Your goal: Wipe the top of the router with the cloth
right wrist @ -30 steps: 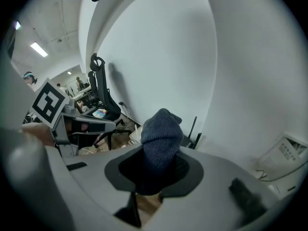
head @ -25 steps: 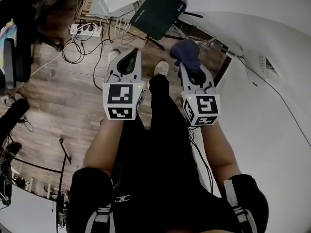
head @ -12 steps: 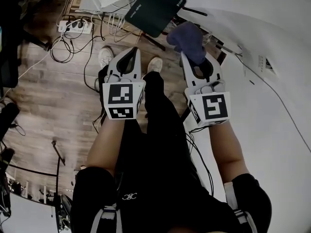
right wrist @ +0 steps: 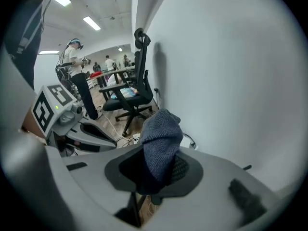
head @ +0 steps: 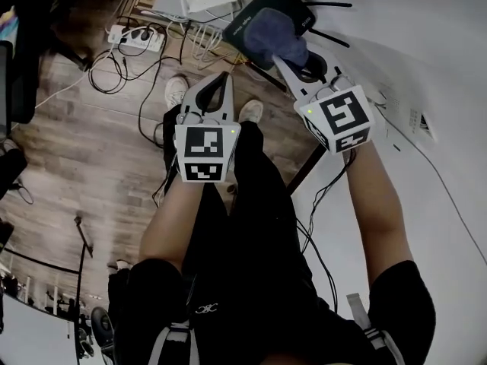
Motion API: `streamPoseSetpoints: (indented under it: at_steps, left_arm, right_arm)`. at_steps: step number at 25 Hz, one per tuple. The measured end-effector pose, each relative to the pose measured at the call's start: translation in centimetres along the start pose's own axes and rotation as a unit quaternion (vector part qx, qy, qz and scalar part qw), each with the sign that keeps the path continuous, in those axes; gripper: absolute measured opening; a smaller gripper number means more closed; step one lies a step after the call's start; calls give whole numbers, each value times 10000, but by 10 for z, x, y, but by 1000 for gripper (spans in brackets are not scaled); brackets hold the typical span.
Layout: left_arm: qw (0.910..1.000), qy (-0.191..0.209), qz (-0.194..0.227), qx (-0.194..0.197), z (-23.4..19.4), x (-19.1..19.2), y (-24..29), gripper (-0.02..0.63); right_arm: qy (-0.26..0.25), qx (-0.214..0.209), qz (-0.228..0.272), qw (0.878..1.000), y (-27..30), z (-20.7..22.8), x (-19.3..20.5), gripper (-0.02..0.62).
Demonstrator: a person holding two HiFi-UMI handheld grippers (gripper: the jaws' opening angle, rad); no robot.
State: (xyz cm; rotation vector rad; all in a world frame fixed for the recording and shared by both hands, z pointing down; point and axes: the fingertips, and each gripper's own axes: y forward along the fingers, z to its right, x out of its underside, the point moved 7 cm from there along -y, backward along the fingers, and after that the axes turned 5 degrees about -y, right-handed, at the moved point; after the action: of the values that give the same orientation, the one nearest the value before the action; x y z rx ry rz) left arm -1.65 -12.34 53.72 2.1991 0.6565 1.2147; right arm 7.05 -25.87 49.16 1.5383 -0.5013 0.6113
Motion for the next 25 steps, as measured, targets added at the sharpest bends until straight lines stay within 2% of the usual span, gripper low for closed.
streamPoseSetpoints:
  at_steps: [3, 7, 11, 15, 19, 22, 25]
  left_arm:
    - [10000, -18, 22, -54, -12, 0, 2, 6]
    - [9999, -122, 52, -87, -25, 2, 6, 5]
    - [9999, -162, -38, -47, -33, 4, 8, 6]
    - [9998, -147, -130, 4, -43, 4, 8, 6]
    - [9997, -114, -211, 1, -53, 7, 7, 5]
    - [9995, -211, -252, -1, -56, 9, 8, 5]
    - [9992, -251, -322, 49, -56, 10, 8, 6]
  right_arm:
    - [-280, -380, -556, 9973, 40, 1, 12, 87]
    - [-323, -870, -1010, 9905, 85, 7, 33, 87]
    - [-550, -900, -1546, 9823, 119, 8, 57, 87]
    - [-387, -1022, -1620, 9807, 143, 12, 67, 87]
    - [-527, -1133, -1661, 9782, 159, 8, 68, 87]
    - [-737, -1252, -2000, 9690, 169, 1, 78, 87]
    - [-942, -1380, -2649, 9497, 179, 0, 105, 87]
